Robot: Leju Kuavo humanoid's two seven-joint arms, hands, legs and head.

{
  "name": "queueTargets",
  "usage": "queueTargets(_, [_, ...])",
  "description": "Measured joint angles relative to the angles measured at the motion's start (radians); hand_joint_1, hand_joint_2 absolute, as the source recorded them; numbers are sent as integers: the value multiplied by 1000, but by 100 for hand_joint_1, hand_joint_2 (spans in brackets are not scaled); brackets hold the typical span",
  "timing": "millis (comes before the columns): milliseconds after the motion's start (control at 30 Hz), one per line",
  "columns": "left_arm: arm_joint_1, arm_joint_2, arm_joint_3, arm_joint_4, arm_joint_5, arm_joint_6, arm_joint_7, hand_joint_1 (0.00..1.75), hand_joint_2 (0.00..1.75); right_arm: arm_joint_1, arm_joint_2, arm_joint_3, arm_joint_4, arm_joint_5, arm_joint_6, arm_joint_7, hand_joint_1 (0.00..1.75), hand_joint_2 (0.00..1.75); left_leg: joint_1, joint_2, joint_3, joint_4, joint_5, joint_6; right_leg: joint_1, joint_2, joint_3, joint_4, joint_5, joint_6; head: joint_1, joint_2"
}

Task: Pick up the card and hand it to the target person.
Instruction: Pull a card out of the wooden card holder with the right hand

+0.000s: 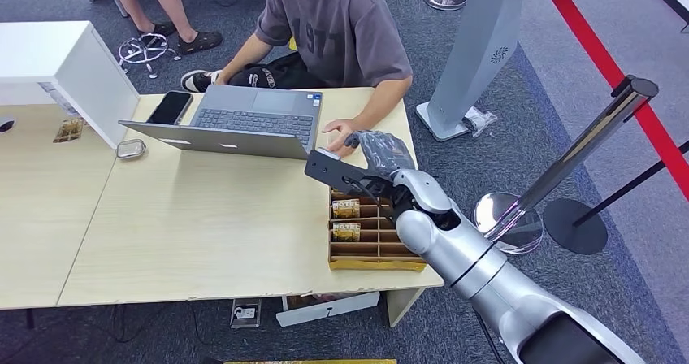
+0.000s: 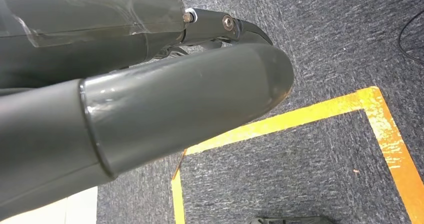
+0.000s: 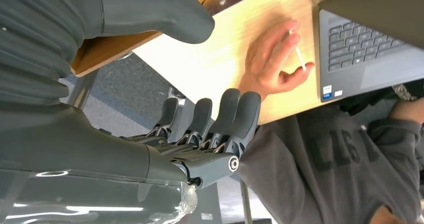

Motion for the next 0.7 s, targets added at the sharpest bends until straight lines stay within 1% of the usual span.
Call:
queueTargets(267, [0, 0, 0, 0, 3, 1, 1, 0, 0, -9, 26, 32, 51, 0, 23, 0, 82, 175, 0, 0, 0, 0, 0, 0, 0, 0, 0, 0, 0, 0, 0, 0])
queueTargets(533, [0, 0, 0, 0, 6, 2, 1, 0, 0, -24, 47, 58, 106, -3, 26, -10, 81, 175, 0, 0, 0, 0, 0, 0, 0, 0, 0, 0, 0, 0, 0, 0])
queueTargets(700, [0, 0, 0, 0, 7, 1, 2, 0, 0, -30, 53, 69, 130, -1, 26, -11, 83, 175, 0, 0, 0, 0, 0, 0, 0, 0, 0, 0, 0, 0, 0, 0])
